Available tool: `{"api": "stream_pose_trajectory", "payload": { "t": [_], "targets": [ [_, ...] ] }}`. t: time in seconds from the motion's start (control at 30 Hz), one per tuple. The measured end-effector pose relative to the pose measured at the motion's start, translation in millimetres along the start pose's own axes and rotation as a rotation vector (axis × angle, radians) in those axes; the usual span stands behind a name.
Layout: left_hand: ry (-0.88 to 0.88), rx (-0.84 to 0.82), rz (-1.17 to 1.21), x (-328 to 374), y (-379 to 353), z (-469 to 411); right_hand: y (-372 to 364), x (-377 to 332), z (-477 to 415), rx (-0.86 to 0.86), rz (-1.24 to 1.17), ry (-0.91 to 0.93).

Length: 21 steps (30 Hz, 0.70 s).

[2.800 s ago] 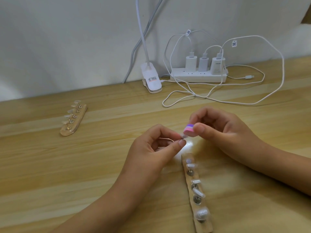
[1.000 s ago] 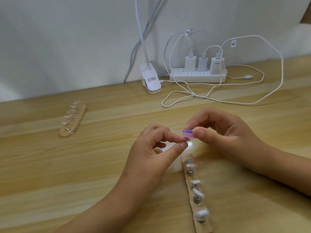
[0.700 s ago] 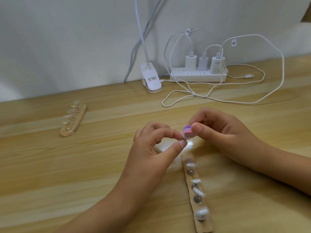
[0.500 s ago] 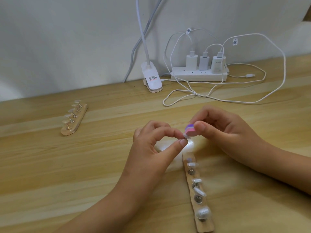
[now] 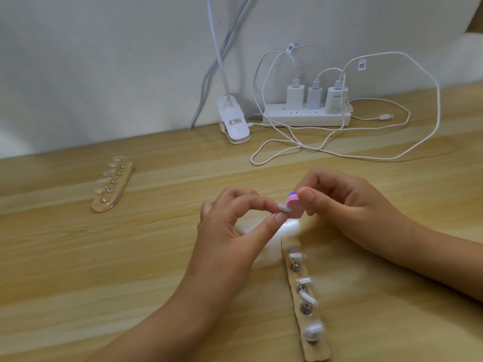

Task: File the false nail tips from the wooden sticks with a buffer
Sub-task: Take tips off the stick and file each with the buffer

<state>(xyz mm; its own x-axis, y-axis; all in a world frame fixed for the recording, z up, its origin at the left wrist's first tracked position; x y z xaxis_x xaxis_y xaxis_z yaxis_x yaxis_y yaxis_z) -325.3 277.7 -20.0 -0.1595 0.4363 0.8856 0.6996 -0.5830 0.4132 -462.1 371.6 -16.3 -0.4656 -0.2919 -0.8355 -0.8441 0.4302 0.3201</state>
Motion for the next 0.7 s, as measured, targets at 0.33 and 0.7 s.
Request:
{"api": "stream_pose_trajectory", "payload": {
  "t": [0.33, 0.7],
  "targets": [
    [0.020, 0.002, -0.048, -3.7, -0.4, -1.6, -2.1, 1.8, -0.3, -0.007, 0.031, -0.030],
    [-0.015, 0.011, -0.077, -0.7, -1.2, 0.2, 3.8, -4.7, 1.0, 0.042, 0.043, 0.042]
  ]
}}
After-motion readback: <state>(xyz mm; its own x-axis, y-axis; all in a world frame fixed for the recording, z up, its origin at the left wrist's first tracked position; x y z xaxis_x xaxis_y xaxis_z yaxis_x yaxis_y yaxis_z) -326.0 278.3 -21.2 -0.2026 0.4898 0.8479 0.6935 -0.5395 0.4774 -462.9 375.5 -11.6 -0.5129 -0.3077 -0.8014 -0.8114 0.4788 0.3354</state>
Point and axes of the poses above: each hand's wrist, its own z-axis away from the middle knuckle, its own y-axis out of the back of the hand, x = y × z, the point moved 6 cm from there along -z, towards the middle knuckle, and after that the axes turned 6 degrees about y, right-handed, at the moved point
